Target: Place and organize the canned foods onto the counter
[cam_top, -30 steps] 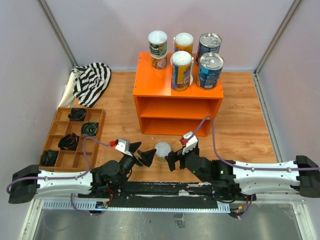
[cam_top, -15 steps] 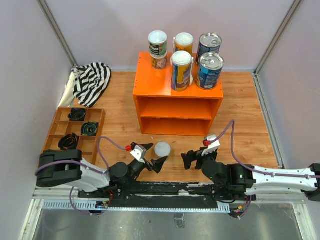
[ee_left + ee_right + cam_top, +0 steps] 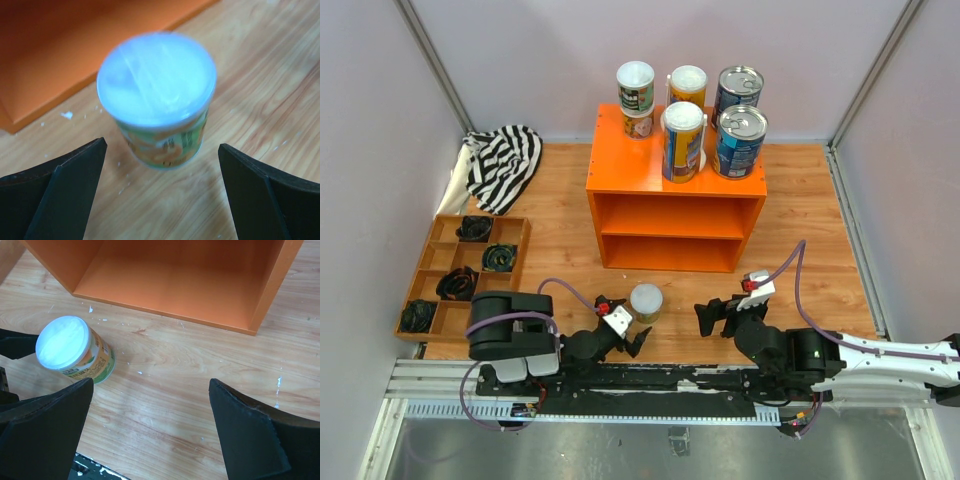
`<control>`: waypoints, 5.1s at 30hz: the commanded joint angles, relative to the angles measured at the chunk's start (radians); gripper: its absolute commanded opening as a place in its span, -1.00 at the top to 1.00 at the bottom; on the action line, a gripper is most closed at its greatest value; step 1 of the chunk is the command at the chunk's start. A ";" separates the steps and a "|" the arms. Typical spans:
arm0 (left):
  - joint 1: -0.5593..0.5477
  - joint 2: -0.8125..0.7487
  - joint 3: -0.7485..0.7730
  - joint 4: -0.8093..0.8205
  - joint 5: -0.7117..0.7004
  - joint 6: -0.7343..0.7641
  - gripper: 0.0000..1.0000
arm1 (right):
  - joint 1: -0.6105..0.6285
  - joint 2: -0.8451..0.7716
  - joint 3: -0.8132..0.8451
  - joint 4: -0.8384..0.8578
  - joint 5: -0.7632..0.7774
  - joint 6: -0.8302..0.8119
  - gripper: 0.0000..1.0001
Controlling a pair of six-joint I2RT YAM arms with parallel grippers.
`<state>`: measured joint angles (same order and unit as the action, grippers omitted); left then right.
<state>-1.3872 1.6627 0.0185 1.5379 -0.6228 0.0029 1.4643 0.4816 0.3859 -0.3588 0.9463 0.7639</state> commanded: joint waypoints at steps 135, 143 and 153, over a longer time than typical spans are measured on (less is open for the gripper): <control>0.605 -0.242 1.772 -1.748 0.242 0.003 0.99 | 0.229 0.095 0.060 -0.210 0.184 0.241 -1.00; 0.641 -0.245 1.726 -1.726 0.285 -0.020 0.99 | 0.231 0.095 0.053 -0.215 0.190 0.252 -1.00; 0.654 -0.256 1.663 -1.704 0.301 -0.028 1.00 | 0.231 0.086 0.047 -0.227 0.191 0.264 -1.00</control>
<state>-0.7460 1.4395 1.6760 -0.2901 -0.3386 -0.0181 1.6783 0.5743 0.4164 -0.5556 1.0927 0.9997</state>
